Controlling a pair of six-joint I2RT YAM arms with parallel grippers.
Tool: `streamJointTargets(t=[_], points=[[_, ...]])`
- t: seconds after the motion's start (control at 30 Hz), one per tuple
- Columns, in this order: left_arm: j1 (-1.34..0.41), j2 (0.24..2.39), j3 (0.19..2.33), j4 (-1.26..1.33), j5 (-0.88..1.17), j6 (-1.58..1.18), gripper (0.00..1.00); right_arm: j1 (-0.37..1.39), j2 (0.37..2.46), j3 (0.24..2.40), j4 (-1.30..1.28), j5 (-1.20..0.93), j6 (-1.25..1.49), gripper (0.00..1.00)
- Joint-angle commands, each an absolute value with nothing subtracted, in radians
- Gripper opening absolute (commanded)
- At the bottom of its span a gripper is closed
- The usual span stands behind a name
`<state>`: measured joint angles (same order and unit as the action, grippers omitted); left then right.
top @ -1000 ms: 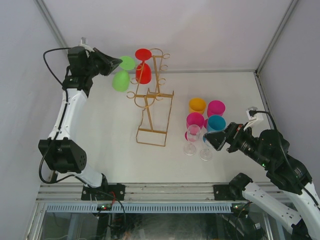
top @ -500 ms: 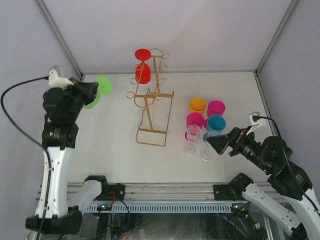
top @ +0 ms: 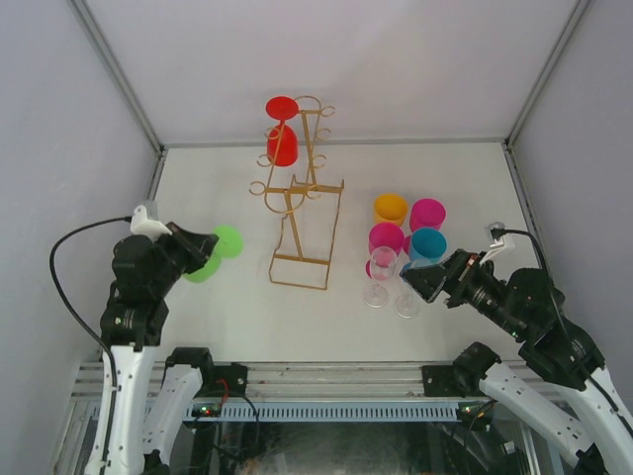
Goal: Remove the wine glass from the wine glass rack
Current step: Place the wine glass at the center of the board.
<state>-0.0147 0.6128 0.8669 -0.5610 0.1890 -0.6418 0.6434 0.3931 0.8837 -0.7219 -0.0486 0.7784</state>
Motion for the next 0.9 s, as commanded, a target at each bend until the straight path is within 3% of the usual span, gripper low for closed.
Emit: streamJointTargets(t=[0.0,0.27,0.4,0.73,0.87], points=[[-0.044,0.472,0.806,-0.61,0.264,-0.69,0.0,0.64,0.369,0.846,-0.63,-0.072,0.862,0.89],[-0.172,0.35,0.768,-0.709,0.279,-0.717,0.0,0.64,0.353,0.769,-0.527,-0.131,0.942,0.87],[-0.236,0.387,0.754,-0.702,0.383,-0.724,0.0,0.64,0.374,0.769,-0.503,-0.177,0.949,0.87],[-0.856,0.438,0.716,-0.476,0.115,-0.878,0.0,0.644,0.436,0.745,-0.389,-0.312,0.971,0.84],[-1.013,0.545,0.763,-0.378,0.021,-0.862,0.0,0.663,0.478,0.743,-0.395,-0.324,0.988,0.81]])
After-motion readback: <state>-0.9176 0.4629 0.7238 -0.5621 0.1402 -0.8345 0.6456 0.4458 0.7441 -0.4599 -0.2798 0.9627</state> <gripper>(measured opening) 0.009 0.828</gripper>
